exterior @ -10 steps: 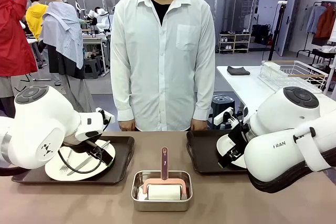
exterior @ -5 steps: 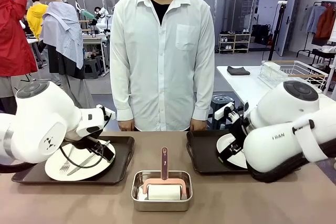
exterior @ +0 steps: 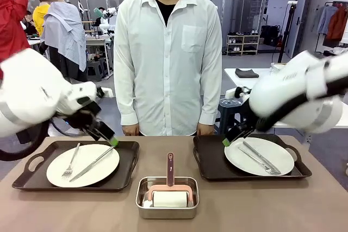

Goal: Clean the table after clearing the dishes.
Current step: When the left (or right) Handle tray is removed, use the left hand (or right hand) to clean the left (or right) side of the table with the Lint Roller.

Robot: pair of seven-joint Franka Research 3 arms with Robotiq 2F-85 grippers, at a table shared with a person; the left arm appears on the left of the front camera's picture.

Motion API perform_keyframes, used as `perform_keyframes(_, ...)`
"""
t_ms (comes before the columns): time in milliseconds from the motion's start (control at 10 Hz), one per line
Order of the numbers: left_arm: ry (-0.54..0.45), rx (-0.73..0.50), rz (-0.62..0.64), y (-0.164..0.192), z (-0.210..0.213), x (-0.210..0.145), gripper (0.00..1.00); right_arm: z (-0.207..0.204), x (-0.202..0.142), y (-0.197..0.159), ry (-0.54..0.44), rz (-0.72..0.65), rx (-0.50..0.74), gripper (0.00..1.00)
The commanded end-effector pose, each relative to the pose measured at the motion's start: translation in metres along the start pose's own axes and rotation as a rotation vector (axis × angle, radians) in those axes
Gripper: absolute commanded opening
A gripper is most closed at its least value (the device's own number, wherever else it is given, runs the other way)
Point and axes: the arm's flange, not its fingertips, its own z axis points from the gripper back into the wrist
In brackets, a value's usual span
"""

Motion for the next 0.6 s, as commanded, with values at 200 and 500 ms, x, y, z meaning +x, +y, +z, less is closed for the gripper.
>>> perform_keyframes(200,-0.169,-0.369,0.200,0.095,0.081,-0.047,1.00,0.062,-0.065,-0.117,-0.084,-0.408,0.456,1.00)
perform_keyframes(500,-0.333,-0.327,0.523,0.166,0.145,-0.134,1.00,0.107,-0.168,-0.200,-0.252,-0.707,0.466,1.00)
